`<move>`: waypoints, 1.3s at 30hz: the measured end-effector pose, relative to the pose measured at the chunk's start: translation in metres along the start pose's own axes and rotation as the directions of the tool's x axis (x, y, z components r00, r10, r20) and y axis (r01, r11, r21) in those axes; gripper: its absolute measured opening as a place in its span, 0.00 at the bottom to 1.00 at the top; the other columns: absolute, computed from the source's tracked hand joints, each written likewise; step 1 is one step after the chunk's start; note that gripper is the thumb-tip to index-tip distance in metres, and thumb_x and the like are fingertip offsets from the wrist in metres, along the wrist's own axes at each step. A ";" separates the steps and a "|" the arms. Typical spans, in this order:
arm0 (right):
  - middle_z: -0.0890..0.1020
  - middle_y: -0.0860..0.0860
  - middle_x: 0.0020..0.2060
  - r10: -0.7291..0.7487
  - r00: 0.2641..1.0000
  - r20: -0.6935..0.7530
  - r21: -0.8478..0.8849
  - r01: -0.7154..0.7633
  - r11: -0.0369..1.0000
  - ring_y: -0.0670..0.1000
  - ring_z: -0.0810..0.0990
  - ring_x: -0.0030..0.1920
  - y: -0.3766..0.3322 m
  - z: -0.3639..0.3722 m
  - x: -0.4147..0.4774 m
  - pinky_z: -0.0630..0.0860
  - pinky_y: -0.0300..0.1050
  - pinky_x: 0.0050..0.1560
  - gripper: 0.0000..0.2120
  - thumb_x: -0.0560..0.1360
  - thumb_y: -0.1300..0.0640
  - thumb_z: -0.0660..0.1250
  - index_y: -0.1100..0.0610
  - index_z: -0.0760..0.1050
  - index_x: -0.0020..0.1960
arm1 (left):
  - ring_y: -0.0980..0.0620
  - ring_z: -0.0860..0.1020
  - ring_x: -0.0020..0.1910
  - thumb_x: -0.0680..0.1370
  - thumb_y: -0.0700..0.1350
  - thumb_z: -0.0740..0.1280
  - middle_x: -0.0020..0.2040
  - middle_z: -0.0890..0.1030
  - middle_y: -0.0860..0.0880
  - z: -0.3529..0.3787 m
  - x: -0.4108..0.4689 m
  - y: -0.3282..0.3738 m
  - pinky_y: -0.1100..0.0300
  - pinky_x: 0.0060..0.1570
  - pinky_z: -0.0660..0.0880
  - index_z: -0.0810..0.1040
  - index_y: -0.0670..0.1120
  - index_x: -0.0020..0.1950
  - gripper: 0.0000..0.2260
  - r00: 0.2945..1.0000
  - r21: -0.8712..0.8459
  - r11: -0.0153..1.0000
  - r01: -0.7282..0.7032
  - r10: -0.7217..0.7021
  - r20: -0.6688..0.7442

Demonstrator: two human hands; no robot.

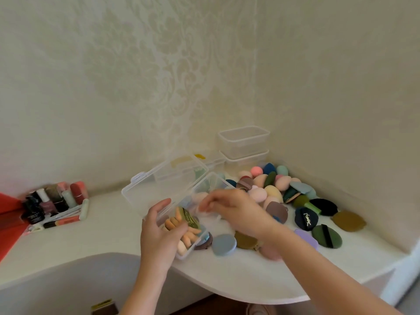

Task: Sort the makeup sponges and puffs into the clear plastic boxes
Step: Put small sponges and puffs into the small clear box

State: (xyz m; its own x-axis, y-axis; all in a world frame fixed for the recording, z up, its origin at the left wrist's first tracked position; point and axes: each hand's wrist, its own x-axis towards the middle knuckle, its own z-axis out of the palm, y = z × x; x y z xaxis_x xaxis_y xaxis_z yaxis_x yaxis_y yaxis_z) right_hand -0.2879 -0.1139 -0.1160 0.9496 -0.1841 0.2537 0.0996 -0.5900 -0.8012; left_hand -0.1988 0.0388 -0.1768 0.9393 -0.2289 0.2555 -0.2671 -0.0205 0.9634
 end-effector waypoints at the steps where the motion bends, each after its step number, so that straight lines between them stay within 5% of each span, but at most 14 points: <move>1: 0.83 0.47 0.44 0.012 0.993 -0.119 -0.032 -0.016 0.999 0.47 0.81 0.49 0.000 -0.010 -0.003 0.76 0.38 0.53 0.10 0.78 0.63 0.61 0.55 0.81 0.49 | 0.50 0.75 0.59 0.70 0.36 0.72 0.60 0.74 0.52 -0.001 0.000 0.001 0.52 0.58 0.73 0.74 0.62 0.54 0.23 1.000 0.004 1.000 0.002 -0.002 0.000; 4: 0.82 0.50 0.50 0.142 0.908 -0.393 -0.258 -0.257 0.931 0.51 0.80 0.51 0.007 -0.051 -0.011 0.75 0.45 0.52 0.12 0.78 0.61 0.59 0.51 0.78 0.56 | 0.50 0.75 0.59 0.70 0.36 0.72 0.60 0.74 0.52 -0.002 -0.001 0.002 0.53 0.57 0.74 0.74 0.60 0.55 0.22 1.000 0.000 1.000 0.011 -0.011 0.011; 9: 0.78 0.57 0.56 0.419 0.743 -0.523 -0.602 -0.669 0.436 0.57 0.77 0.55 0.057 -0.114 -0.029 0.72 0.45 0.48 0.13 0.79 0.62 0.56 0.59 0.72 0.62 | 0.53 0.74 0.58 0.70 0.35 0.71 0.60 0.73 0.52 0.000 -0.007 0.007 0.61 0.50 0.71 0.74 0.57 0.59 0.23 1.000 0.018 1.000 -0.012 0.011 0.014; 12: 0.79 0.54 0.55 0.573 0.715 -0.400 -0.766 -0.604 0.219 0.53 0.78 0.55 0.092 -0.128 -0.039 0.74 0.43 0.51 0.12 0.78 0.60 0.57 0.58 0.74 0.58 | 0.55 0.73 0.57 0.71 0.35 0.71 0.61 0.72 0.52 0.001 -0.010 0.010 0.65 0.47 0.70 0.73 0.56 0.60 0.24 0.999 0.044 0.998 -0.034 0.033 0.018; 17: 0.80 0.50 0.49 0.602 0.734 -0.313 -0.844 -0.506 0.178 0.50 0.77 0.46 0.115 -0.130 -0.043 0.73 0.40 0.46 0.10 0.75 0.56 0.62 0.54 0.77 0.55 | 0.63 0.73 0.52 0.71 0.35 0.71 0.61 0.71 0.52 0.001 -0.014 0.011 0.76 0.38 0.70 0.73 0.55 0.61 0.24 0.998 0.057 0.997 -0.052 0.050 0.028; 19: 0.80 0.51 0.51 0.599 0.724 -0.342 -0.842 -0.519 0.147 0.51 0.79 0.50 0.110 -0.131 -0.043 0.73 0.40 0.48 0.11 0.77 0.57 0.59 0.55 0.76 0.56 | 0.66 0.71 0.51 0.71 0.34 0.71 0.61 0.71 0.52 0.001 -0.015 0.011 0.79 0.36 0.70 0.73 0.55 0.61 0.23 0.998 0.047 0.998 -0.049 0.047 0.034; 23: 0.79 0.52 0.57 0.610 0.698 -0.376 -0.805 -0.571 0.158 0.52 0.79 0.56 0.106 -0.132 -0.041 0.73 0.40 0.52 0.13 0.79 0.60 0.55 0.57 0.76 0.58 | 0.68 0.70 0.50 0.72 0.35 0.71 0.62 0.70 0.53 0.001 -0.014 0.012 0.80 0.34 0.69 0.72 0.55 0.62 0.24 0.999 0.031 0.999 -0.022 0.021 0.036; 27: 0.78 0.53 0.55 0.526 0.710 -0.468 -0.773 -0.618 0.145 0.52 0.78 0.51 0.092 -0.135 -0.038 0.72 0.41 0.46 0.12 0.79 0.62 0.56 0.58 0.74 0.59 | 0.69 0.70 0.49 0.72 0.35 0.71 0.61 0.70 0.53 0.002 -0.014 0.011 0.78 0.34 0.69 0.72 0.56 0.61 0.23 1.000 -0.022 1.000 0.010 -0.009 0.029; 32: 0.76 0.57 0.44 0.283 0.795 -0.537 -0.736 -0.606 0.303 0.57 0.76 0.43 0.051 -0.129 -0.028 0.70 0.45 0.39 0.09 0.78 0.60 0.58 0.60 0.71 0.57 | 0.68 0.71 0.50 0.72 0.35 0.71 0.62 0.71 0.53 0.003 -0.011 0.010 0.74 0.36 0.70 0.72 0.56 0.61 0.23 0.998 -0.110 0.992 0.055 -0.053 0.024; 34: 0.77 0.57 0.41 0.159 0.848 -0.505 -0.712 -0.514 0.479 0.57 0.74 0.39 0.032 -0.118 -0.020 0.70 0.46 0.38 0.09 0.79 0.59 0.59 0.59 0.70 0.58 | 0.68 0.71 0.51 0.72 0.35 0.70 0.62 0.71 0.53 0.003 -0.010 0.010 0.75 0.37 0.69 0.72 0.56 0.61 0.23 0.998 -0.136 0.989 0.066 -0.064 0.024; 36: 0.80 0.57 0.49 0.051 0.921 -0.386 -0.654 -0.312 0.689 0.55 0.76 0.43 0.016 -0.103 -0.014 0.72 0.46 0.42 0.09 0.77 0.62 0.61 0.57 0.74 0.57 | 0.68 0.70 0.50 0.72 0.35 0.71 0.62 0.71 0.53 0.004 -0.008 0.010 0.77 0.35 0.70 0.72 0.55 0.62 0.23 0.997 -0.147 0.986 0.073 -0.070 0.024; 39: 0.72 0.51 0.66 -0.171 0.972 -0.159 -0.633 0.033 0.774 0.53 0.78 0.54 -0.002 -0.075 -0.008 0.75 0.44 0.50 0.15 0.74 0.68 0.65 0.53 0.83 0.52 | 0.69 0.70 0.51 0.72 0.35 0.71 0.62 0.71 0.53 0.004 -0.008 0.008 0.77 0.35 0.70 0.72 0.55 0.62 0.23 0.997 -0.138 0.988 0.069 -0.066 0.026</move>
State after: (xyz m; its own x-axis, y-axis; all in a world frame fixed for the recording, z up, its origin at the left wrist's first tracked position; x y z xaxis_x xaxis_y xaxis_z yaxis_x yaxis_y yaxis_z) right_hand -0.3176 -0.1710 -0.0758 0.8589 -0.2032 0.4701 -0.0801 -0.9599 -0.2685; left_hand -0.2092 0.0363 -0.1713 0.9488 -0.2526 0.1895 -0.1697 0.0981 0.9806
